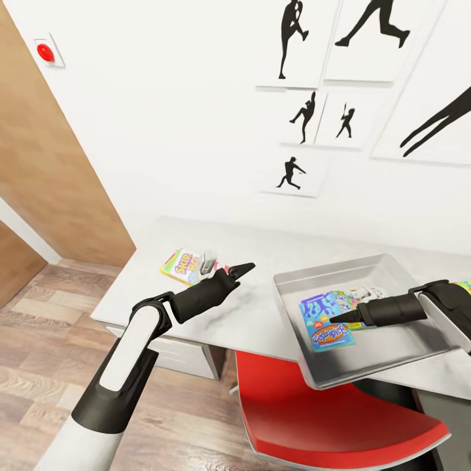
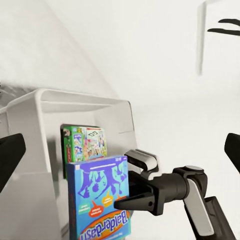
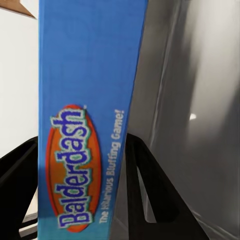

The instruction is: Put all the toys in the child's room - the three board games (two on the bed and one on the table), the two jigsaw puzzles on the table, and the tennis ball on the table - inside the toy box on the table in the child's room.

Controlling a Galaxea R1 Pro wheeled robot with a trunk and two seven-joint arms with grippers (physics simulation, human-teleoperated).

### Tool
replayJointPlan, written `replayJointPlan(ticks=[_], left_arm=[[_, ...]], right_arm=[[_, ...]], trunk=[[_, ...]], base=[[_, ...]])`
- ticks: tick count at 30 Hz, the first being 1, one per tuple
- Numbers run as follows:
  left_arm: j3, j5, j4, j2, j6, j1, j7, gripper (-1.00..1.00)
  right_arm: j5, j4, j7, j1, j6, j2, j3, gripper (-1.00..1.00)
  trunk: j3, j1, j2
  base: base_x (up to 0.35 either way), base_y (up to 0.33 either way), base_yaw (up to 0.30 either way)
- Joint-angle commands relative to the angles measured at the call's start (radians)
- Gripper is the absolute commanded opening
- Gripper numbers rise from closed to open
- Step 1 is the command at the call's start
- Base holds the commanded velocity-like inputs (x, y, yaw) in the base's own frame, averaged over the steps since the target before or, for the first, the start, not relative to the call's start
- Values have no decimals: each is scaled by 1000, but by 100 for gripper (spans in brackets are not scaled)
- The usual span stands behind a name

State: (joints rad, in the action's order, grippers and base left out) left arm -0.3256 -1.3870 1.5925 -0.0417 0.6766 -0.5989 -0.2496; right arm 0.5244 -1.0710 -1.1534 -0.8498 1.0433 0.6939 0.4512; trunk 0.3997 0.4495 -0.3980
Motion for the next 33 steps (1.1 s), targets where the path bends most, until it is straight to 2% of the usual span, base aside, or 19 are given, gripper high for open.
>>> replayJointPlan(ticks=[1, 33], left_arm=[[0, -12, 1, 0, 2, -1, -10, 100], [0, -15, 1, 0, 3, -1, -10, 100]], right_arm=[[2, 0, -3, -3, 4, 1, 3, -100], [2, -1, -3, -11, 4, 2, 3, -100]], trunk=[[3, 1, -2], [54, 1, -2]], base=[[0, 0, 0], [0, 0, 0]])
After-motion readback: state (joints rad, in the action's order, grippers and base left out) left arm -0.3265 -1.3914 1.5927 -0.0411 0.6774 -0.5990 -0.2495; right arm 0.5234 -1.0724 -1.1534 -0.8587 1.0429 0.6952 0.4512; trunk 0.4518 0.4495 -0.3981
